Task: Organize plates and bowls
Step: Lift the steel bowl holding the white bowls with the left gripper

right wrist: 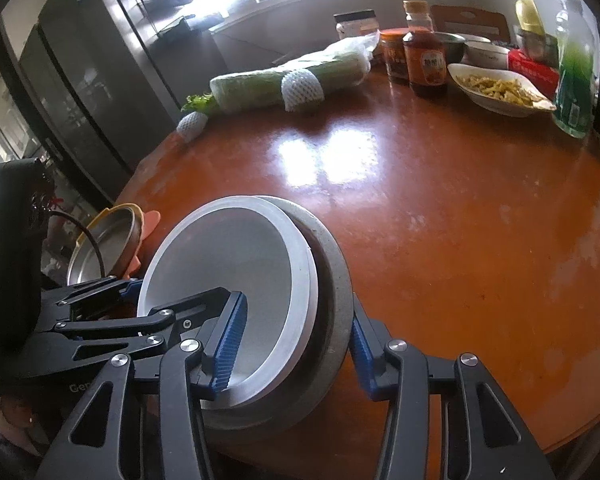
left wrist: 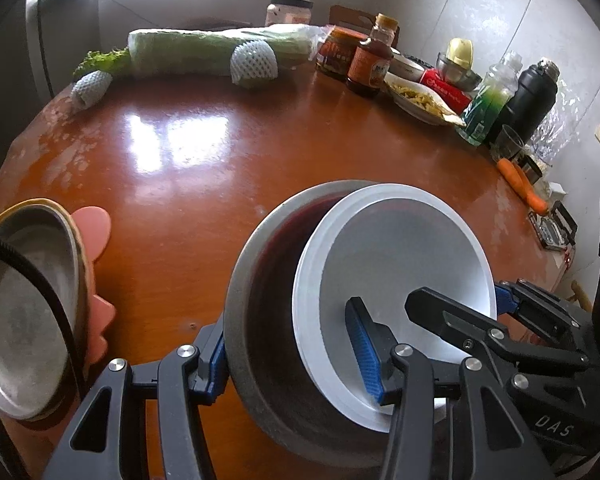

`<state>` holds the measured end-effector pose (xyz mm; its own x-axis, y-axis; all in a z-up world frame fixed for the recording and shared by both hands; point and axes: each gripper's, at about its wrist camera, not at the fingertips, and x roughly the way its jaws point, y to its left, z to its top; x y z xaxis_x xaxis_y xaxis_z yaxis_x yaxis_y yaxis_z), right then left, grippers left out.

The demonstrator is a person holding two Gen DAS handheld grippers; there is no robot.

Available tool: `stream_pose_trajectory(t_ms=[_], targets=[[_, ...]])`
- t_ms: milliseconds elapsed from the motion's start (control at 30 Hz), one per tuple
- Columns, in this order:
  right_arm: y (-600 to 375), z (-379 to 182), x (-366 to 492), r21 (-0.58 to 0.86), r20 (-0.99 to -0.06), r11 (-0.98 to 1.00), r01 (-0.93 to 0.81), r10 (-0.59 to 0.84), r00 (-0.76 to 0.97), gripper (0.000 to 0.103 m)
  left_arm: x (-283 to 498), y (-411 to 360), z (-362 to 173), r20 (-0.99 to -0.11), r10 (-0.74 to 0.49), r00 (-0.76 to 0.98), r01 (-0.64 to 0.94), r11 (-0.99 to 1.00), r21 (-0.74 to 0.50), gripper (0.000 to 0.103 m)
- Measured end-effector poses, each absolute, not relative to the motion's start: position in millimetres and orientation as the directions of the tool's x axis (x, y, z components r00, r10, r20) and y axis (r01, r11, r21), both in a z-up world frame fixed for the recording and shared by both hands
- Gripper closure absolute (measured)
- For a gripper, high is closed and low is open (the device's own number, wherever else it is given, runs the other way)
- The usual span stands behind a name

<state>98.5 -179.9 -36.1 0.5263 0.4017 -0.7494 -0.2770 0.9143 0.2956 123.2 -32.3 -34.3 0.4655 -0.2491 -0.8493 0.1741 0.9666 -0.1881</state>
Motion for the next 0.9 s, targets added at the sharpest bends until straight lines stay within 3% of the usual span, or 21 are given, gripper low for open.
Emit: stream_pose_trajectory(t_ms=[900], targets=[[-102.9, 30.2, 76.4, 0.235, -0.67, 0.874, -0.426, 0.463, 0.58, 0.052, 73.7, 37.7, 34.1, -0.762, -0.185, 0.621, 0.08, 0.982, -0.173, 0.051]])
